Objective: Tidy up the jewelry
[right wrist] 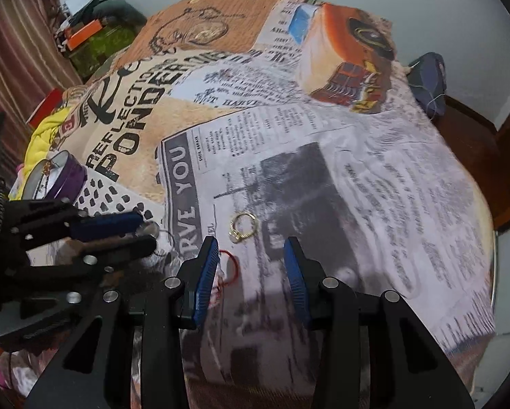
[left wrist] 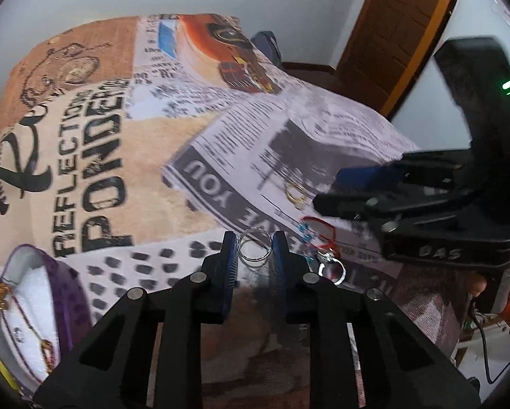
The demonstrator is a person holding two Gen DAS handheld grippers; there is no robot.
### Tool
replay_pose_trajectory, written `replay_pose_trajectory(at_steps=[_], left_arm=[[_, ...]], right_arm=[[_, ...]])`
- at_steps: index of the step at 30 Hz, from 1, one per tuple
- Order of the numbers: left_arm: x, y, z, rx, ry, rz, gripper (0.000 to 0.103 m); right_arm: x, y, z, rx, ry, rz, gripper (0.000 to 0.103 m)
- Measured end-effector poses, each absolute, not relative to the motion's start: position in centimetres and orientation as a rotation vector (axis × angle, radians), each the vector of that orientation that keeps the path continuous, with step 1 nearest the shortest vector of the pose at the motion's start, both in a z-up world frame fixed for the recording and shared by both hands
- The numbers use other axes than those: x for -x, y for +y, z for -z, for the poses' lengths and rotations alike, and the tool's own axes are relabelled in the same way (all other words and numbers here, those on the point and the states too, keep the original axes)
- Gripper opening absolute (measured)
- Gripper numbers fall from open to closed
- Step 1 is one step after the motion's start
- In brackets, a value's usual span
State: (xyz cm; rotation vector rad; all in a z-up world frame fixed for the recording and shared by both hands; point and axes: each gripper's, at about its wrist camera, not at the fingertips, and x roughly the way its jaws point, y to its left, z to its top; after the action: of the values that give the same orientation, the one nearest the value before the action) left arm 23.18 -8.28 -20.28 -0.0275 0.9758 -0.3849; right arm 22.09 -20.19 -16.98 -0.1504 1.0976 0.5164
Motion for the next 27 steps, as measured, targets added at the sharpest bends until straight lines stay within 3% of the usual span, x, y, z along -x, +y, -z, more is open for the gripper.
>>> replay_pose_trajectory(at_steps=[5,10,17,27], left_arm=[[-23.4,-7.5,20.1,0.053,0.964,0.387,0.020],[-23.4,-7.4,20.0,0.057,0.955,0.386,0.020],[-23.1,-7.0,19.7,0.069,0.951,0.376,0.020],[-21.3,-5.6,16.9,0.067,0.886,0.344,0.020]], right_arm=[[-23.2,-19.1,18.7,0.169,1.143,-0.525,0.036],[-23.3,-18.5,19.2,0.201,1.124,-0.504,0.017],[-22.9,-18.3,18.9,0.189,1.111,-0.510,0.008],[-21.1,-18.3,15.2,0.203,0.997,-0.497,0.008]])
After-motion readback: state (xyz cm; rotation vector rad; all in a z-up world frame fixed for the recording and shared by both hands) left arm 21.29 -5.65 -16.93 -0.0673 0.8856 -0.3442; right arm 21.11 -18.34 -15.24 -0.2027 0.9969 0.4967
